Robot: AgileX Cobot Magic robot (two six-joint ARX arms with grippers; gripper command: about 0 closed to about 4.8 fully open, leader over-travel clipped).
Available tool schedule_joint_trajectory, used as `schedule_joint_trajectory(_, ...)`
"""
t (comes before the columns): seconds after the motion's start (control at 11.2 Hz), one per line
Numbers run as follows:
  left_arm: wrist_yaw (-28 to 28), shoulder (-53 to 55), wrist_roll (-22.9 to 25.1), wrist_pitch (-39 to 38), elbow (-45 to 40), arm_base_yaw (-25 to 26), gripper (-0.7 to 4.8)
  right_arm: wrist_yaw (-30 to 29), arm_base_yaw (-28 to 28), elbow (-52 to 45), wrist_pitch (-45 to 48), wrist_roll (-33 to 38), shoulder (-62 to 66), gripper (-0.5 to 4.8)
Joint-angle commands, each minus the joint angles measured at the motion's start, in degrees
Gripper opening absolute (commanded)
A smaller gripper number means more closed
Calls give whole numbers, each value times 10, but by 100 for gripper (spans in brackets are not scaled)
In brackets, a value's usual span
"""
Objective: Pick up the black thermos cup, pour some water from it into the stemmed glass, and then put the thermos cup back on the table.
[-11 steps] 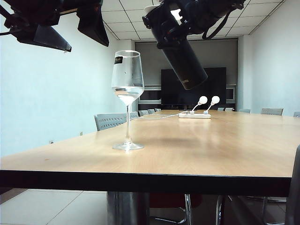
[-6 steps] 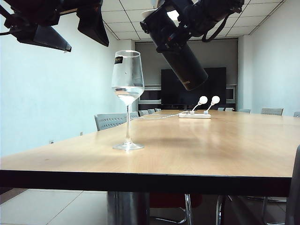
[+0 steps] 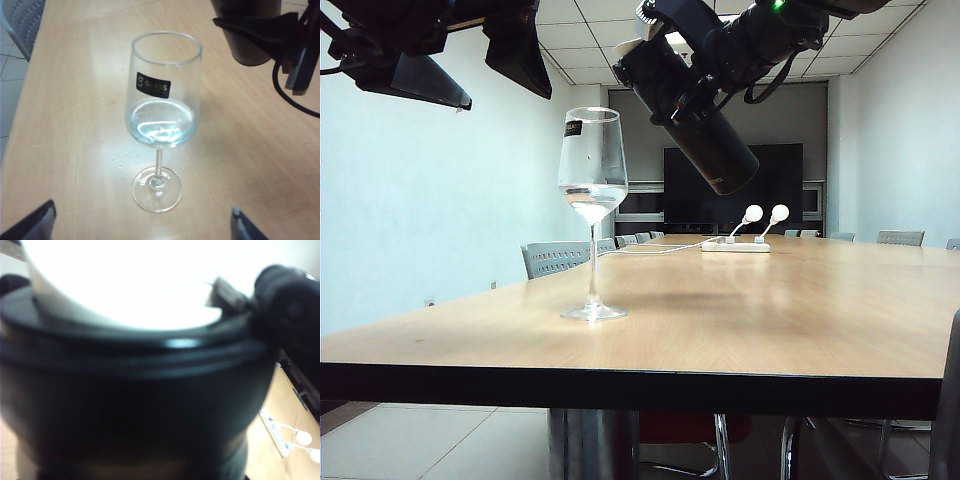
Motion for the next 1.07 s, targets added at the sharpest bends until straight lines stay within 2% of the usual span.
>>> schedule_joint_trajectory(0.09, -2, -1, 0, 5, 3, 0, 458, -1, 0, 13, 58, -28, -10, 183)
schedule_joint_trajectory(0.18, -2, -1, 0, 0, 3, 0, 458, -2, 1, 13, 63, -62, -10, 183)
schedule_joint_trajectory(0.71, -2, -1, 0, -2, 3, 0, 458, -3, 8, 13, 74, -73, -10, 170)
schedule_joint_trajectory(0.8, -2, -1, -2, -2, 3, 0, 458, -1, 9, 13, 75, -112, -10, 167)
schedule_joint_trajectory(1.07, -2, -1, -2, -3, 3, 0, 458, 0, 9, 13, 75, -137, -9, 167)
